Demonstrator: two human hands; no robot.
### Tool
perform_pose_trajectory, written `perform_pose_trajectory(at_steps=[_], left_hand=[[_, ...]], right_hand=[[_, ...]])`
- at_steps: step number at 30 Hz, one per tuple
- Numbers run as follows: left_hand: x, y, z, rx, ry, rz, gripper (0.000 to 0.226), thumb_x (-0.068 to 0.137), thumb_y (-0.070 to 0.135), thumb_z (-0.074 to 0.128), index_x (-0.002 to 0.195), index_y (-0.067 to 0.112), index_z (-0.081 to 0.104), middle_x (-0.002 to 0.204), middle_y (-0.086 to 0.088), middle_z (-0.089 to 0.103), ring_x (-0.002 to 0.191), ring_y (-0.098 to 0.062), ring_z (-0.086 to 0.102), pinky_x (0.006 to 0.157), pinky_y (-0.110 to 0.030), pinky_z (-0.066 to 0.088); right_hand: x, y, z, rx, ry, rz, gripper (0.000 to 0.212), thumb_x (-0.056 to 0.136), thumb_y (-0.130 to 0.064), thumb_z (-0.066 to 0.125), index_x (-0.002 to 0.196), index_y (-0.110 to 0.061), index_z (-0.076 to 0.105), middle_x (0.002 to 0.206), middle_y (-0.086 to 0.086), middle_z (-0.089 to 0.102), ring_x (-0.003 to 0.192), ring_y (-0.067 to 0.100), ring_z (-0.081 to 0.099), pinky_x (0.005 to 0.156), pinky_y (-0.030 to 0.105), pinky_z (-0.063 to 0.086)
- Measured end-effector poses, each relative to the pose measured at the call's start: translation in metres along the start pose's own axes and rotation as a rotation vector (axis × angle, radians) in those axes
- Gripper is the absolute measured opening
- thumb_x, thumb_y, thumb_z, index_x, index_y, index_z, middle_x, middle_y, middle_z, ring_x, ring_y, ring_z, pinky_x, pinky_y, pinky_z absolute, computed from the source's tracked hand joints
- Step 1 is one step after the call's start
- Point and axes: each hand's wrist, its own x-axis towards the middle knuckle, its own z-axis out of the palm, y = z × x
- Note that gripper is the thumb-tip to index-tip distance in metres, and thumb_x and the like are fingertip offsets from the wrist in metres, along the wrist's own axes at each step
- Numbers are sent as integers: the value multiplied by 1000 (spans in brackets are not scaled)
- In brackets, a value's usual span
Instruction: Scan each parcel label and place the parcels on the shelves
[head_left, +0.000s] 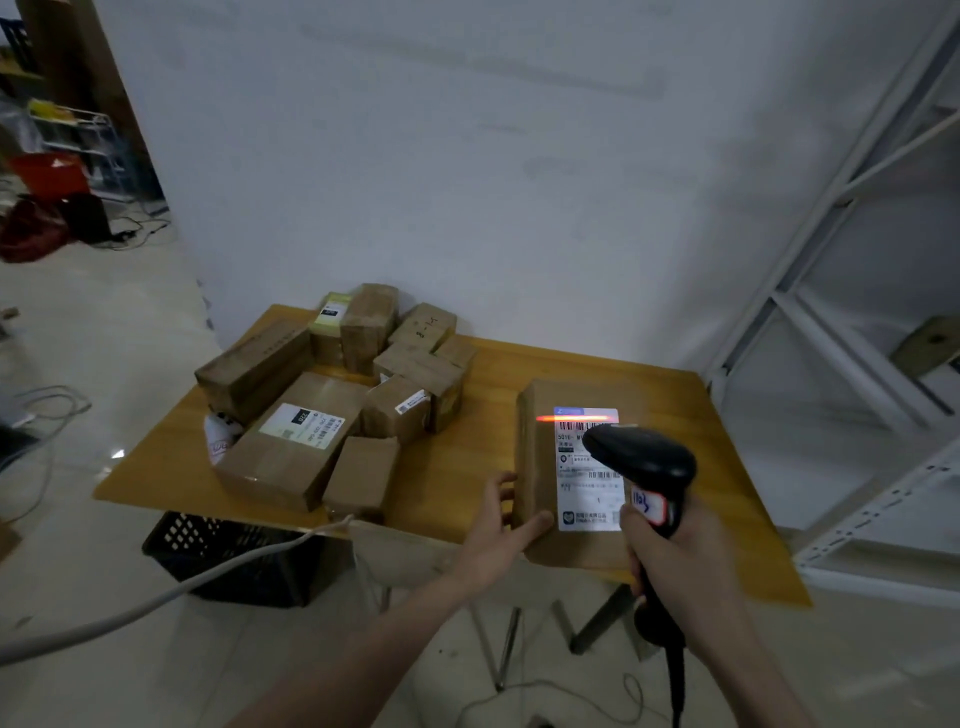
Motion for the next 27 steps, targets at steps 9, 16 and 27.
perform_pose_trajectory(at_steps=[9,16,27], left_hand=[[5,-3,34,-3,-9,1,69,74,47,73,128,34,33,130,2,50,114,-20,57,91,-42,56],[37,0,70,0,7,-51,62,85,36,69,132,34,29,128,8,49,113,-15,57,79,-28,57],[121,4,134,-29,54,-145,51,90,27,65,129,31,32,128,2,51,108,-14,59,70,-24,55]], right_hand=[[4,25,-32,42,16,71,10,91,-7,56,83,-7,50,58,16,52,41,18,47,41,27,44],[47,54,-69,96,0,148,11,90,-8,58,82,-5,51,54,15,52,43,22,48,50,35,46],[204,210,-139,52,71,468,19,90,-2,56,72,-2,51,59,18,52,50,26,50,52,36,45]])
